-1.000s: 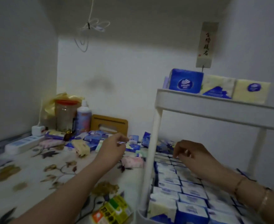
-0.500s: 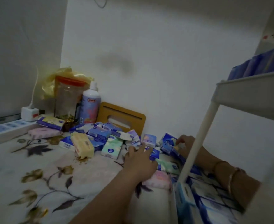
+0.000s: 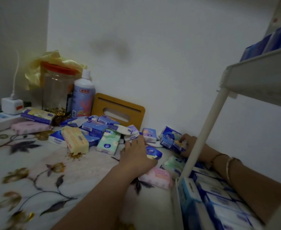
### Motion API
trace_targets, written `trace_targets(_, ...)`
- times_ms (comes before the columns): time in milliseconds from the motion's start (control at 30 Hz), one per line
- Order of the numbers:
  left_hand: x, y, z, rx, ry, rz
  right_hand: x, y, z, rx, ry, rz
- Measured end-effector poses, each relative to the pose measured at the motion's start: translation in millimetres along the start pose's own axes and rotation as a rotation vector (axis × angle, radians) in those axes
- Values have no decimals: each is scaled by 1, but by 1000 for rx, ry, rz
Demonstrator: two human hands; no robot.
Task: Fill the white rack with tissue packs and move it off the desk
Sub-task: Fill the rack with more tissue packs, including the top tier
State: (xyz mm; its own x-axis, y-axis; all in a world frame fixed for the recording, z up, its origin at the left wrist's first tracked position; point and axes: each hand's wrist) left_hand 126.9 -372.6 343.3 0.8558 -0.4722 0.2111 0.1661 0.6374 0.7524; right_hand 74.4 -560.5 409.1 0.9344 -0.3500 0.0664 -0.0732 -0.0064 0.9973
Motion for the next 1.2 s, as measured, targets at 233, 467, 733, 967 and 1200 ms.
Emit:
trace_targets(233,2,16,6,-644,70,114,5,-2,-6,753,75,120)
trace_targets(467,4,10,17,-1112,116,-24,-5,-1,-40,1280,129,-213)
trace_targets(733,-1,18,4,-966,-28,107,-6,0,-19,198,96,-327)
trace_targets(967,-11,22,10,-916,-76,197,-3,6,-1,-25,-7,-334)
trace_targets(1200,-44,44,30,-794,-122,172,-13,16,-1,295,37,-145)
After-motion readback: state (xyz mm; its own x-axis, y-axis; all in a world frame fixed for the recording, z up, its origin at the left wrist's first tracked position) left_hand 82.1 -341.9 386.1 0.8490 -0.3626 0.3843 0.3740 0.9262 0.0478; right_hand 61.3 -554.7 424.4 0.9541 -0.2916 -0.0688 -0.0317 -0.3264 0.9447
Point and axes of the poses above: each hand's wrist, its own x-axis towards the middle knuckle, its own y-axis out of the back of the hand, z = x × y, and after that the axes turned 1 degree about -y, right-handed
